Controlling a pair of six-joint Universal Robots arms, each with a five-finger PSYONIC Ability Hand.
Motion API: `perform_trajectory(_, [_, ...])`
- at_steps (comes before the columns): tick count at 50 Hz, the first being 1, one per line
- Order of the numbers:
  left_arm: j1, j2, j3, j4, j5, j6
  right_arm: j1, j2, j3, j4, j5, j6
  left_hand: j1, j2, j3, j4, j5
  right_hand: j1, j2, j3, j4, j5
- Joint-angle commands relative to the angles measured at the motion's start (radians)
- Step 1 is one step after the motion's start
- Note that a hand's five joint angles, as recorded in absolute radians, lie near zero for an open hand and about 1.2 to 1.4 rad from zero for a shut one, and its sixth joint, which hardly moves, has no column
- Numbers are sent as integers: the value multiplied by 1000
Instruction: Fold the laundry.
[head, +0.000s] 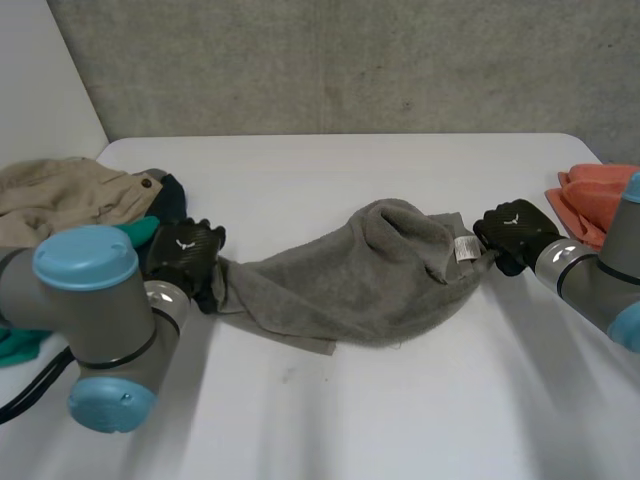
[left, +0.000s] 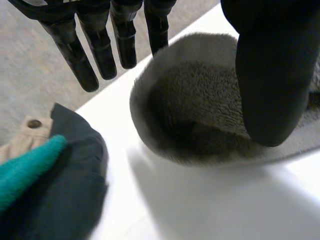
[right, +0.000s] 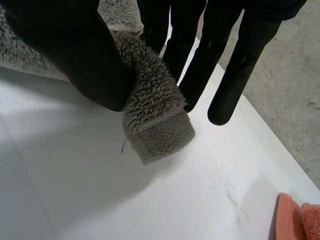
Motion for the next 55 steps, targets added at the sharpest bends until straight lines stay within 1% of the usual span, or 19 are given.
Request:
perform_trajectory(1, [-1,82,-74,43,11,27,-1,1,5,0,-3,-1,-21,-19,-19,-13,-7,281,223,216,200,243])
perform_trajectory(6, [-2,84,-88,47,43,45,-1,3,5,-2,-4,-3,-21,-19,-19,-13,-7,281,223,216,200,243])
perform_trajectory(14, [7,-19,-52,46,61,110,0,7,5,1,-7,2,11,13,13,19,25,281,223,216,200,243])
perform_trajectory(17, [10,-59,-31,50,60,139,-1,10,5,3,-1,1,125,127,127,133,139,281,223,216,200,243])
perform_trajectory(18, [12,-65,-26,50,60,140,-1,10,5,3,-1,2,189,191,192,198,204,281,223,216,200,243])
perform_trajectory(19, [13,-71,-22,50,60,144,-3,10,5,3,-1,2,428,430,431,437,443,281,223,216,200,243])
perform_trajectory(22, [18,-59,-23,54,60,139,-6,4,5,3,2,2,987,989,989,995,1001,281,223,216,200,243])
perform_trajectory(23, [18,-34,-28,60,58,130,-9,-3,5,8,8,5,1046,1048,1049,1055,1061,281,223,216,200,243])
perform_trajectory(26, [19,42,-58,67,46,108,-12,-32,5,31,25,13,1047,1049,1049,1055,1061,281,223,216,200,243])
perform_trajectory(29, [24,122,-80,69,31,78,-16,-103,1,101,57,14,1047,1049,1049,1055,1061,281,223,216,200,243])
perform_trajectory(30, [30,189,-87,66,21,55,-18,-144,-7,151,81,5,1047,1049,1049,1055,1061,281,223,216,200,243])
perform_trajectory(33, [45,300,-94,49,12,19,-30,-233,-19,233,120,1,1047,1049,1049,1055,1061,281,223,216,200,243])
perform_trajectory(34, [60,372,-92,17,12,1,-44,-303,-30,277,135,-1,1047,1049,1049,1055,1061,281,223,216,200,243])
perform_trajectory(37, [88,473,-77,-63,23,-22,-69,-414,-55,328,141,7,1047,1049,1049,1055,1061,281,223,216,200,243])
perform_trajectory(38, [106,533,-56,-124,37,-37,-85,-472,-81,343,137,16,1047,1049,1049,1055,1061,281,223,216,200,243])
perform_trajectory(42, [151,637,9,-267,87,-91,-113,-574,-140,374,125,50,1047,1049,1049,1055,1061,281,223,216,200,243])
perform_trajectory(49, [234,662,100,-443,158,-209,-119,-608,-176,471,75,50,1047,1049,1049,1055,1061,281,223,216,200,243])
perform_trajectory(53, [258,578,129,-519,205,-263,-90,-553,-165,477,62,45,1047,1049,1049,1055,1061,281,223,216,200,243])
perform_trajectory(55, [255,495,149,-535,219,-280,-64,-501,-159,475,68,42,1047,1049,1049,1055,1061,281,223,216,200,243])
